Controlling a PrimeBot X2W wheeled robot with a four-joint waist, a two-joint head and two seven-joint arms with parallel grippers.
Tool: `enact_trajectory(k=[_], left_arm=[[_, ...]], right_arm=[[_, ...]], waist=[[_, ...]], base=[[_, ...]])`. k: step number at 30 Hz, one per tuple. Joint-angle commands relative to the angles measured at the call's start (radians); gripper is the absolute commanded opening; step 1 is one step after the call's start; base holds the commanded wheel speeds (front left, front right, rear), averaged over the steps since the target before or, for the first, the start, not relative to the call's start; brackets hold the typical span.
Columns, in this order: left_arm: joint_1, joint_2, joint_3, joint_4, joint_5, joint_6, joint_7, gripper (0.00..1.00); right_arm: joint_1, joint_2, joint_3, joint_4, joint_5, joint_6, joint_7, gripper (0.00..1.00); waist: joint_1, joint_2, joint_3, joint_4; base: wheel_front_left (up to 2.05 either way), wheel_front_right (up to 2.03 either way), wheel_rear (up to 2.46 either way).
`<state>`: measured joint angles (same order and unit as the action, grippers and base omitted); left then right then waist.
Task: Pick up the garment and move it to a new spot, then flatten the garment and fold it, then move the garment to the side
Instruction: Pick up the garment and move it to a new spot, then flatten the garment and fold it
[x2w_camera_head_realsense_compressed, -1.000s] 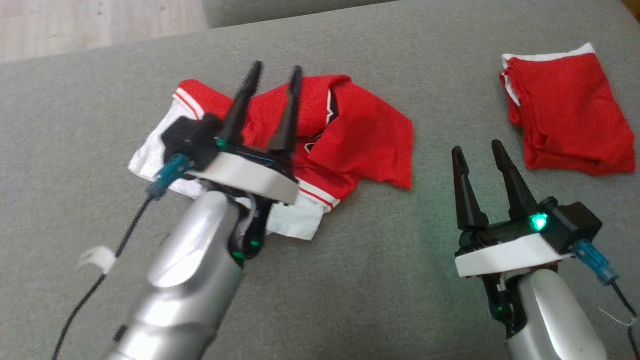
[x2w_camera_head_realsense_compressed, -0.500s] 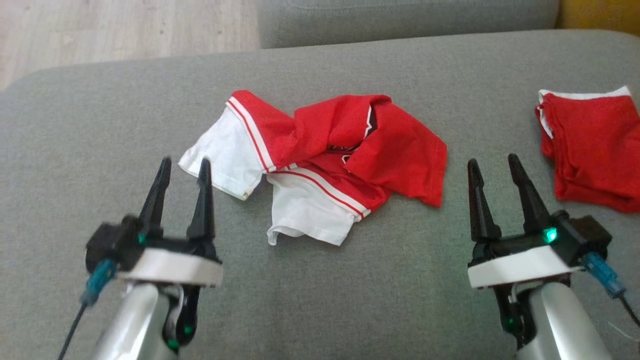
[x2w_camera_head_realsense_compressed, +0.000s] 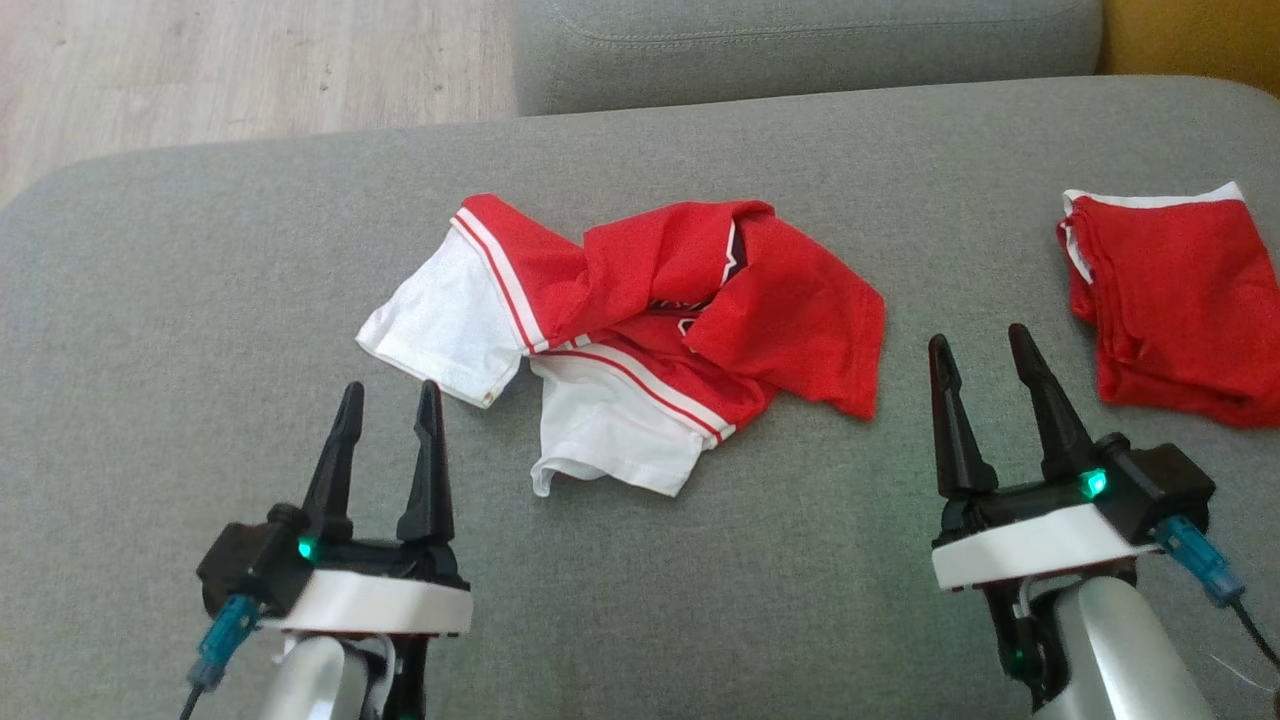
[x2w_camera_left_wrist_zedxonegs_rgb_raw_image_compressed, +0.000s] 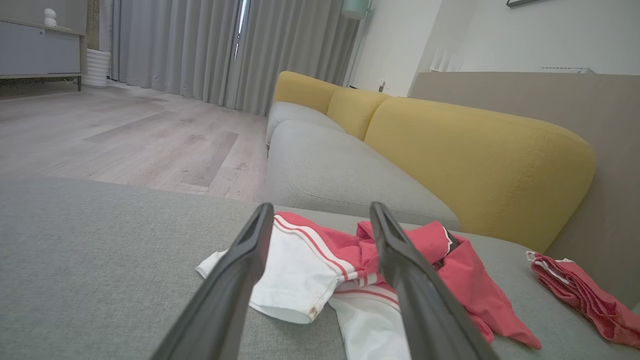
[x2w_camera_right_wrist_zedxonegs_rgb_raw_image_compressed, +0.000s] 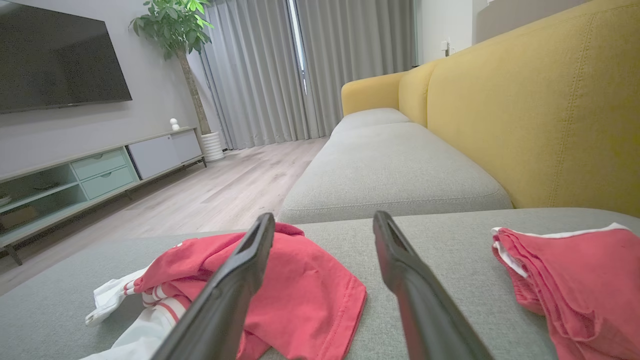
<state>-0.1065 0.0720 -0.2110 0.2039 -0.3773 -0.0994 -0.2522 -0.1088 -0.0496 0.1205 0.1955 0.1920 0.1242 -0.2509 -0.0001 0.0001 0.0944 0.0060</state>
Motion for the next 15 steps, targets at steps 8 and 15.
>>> enact_trajectory(k=[8, 15], left_arm=[[-0.030, -0.014, 0.062, -0.027, 0.030, -0.022, -0.009, 1.00], [-0.035, -0.019, 0.062, -0.024, 0.039, -0.029, -0.009, 1.00]], right_arm=[[-0.018, -0.001, 0.023, -0.031, -0.005, 0.007, -0.011, 1.00], [-0.022, -0.001, 0.028, -0.029, -0.011, 0.007, -0.011, 1.00]], waist=[[0.0001, -0.0001, 0.006, -0.003], [0.0001, -0.0001, 0.013, 0.008]], base=[[0.00, 0.00, 0.00], [0.00, 0.00, 0.00]])
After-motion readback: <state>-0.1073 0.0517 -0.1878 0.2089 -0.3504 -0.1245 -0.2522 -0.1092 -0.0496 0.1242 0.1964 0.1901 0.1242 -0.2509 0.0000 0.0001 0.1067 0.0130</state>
